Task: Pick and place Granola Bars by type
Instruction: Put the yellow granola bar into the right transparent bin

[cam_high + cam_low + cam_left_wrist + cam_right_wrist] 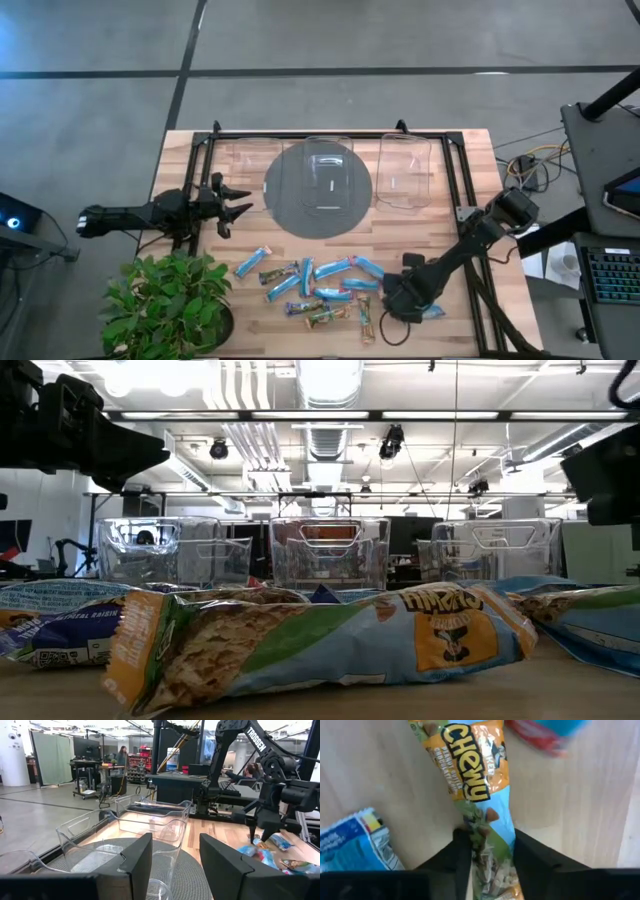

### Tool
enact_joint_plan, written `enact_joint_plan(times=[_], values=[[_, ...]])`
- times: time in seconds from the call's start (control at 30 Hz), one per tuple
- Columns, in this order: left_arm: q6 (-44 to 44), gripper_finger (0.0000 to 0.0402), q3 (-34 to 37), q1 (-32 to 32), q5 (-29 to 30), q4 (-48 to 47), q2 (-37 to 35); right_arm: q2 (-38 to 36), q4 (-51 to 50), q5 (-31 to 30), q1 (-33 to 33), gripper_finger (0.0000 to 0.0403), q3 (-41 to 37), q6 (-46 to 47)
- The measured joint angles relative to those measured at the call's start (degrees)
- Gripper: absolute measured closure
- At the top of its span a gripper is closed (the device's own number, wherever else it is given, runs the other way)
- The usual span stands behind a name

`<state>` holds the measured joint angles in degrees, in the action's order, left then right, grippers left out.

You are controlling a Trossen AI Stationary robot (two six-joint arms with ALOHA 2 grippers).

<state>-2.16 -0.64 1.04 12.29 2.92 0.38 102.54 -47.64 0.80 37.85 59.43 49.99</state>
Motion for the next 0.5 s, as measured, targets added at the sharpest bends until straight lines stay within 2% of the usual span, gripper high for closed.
enact_joint_plan(times=[0.13,0.27,0.3,0.37,0.5], values=[[0.0,0.0254,0.0,0.0,0.0,0.0,0.0,-3.3,0.0,0.6,0.0,0.0332,2.7,0.8],[0.0,0.0254,0.0,0.0,0.0,0.0,0.0,-9.9,-0.3,-1.6,0.5,0.0334,5.2,9.3],[0.0,0.0255,0.0,0.0,0.0,0.0,0.0,-12.0,-0.4,-4.4,0.5,0.0333,5.6,13.1],[0.0,0.0254,0.0,0.0,0.0,0.0,0.0,-16.6,-3.3,-14.5,0.0,0.0331,6.0,24.5],[0.0,0.0254,0.0,0.0,0.0,0.0,0.0,-26.5,-11.3,-35.2,-4.3,0.033,3.3,55.1]])
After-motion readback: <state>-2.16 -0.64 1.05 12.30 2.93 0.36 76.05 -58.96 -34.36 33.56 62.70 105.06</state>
